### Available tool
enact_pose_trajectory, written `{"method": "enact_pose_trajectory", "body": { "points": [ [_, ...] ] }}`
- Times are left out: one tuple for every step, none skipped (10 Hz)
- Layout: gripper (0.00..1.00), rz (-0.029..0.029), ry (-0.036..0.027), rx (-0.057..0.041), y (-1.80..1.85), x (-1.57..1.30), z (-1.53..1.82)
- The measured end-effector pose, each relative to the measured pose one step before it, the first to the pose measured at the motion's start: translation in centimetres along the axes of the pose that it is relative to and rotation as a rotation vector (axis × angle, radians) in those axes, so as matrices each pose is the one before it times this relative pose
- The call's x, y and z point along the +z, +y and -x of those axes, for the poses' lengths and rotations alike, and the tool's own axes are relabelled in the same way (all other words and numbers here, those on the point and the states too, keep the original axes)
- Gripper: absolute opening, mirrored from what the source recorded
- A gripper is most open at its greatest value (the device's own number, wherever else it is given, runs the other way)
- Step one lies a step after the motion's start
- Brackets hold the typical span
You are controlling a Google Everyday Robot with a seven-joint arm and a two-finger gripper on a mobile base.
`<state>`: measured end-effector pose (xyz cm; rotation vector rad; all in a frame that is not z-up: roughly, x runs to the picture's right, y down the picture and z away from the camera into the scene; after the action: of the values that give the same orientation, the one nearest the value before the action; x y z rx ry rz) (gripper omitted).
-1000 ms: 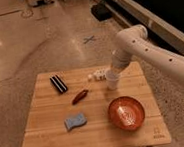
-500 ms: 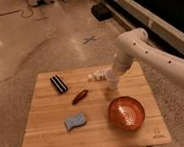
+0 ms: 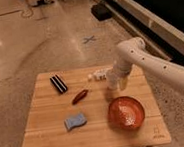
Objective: Pick up the ceramic cup
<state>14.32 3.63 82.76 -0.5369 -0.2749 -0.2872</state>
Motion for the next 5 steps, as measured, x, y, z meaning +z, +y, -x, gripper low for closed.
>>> {"method": "enact_pose_trajectory", "body": {
  "points": [
    [0.80,0.00381,0.00195,0.00366,0.111,0.025,-0.102],
    [0.80,0.00446,0.00212,0.00245,0.172,0.202,-0.118],
    [0.80,0.00656,0.00413,0.00202,0.210,0.294,-0.179],
    [0.80,0.00981,0.00587,-0.00090,0.218,0.800,-0.209],
    [0.80,0.00587,0.00581,-0.00189,0.050,0.664,-0.143]
  ]
}}
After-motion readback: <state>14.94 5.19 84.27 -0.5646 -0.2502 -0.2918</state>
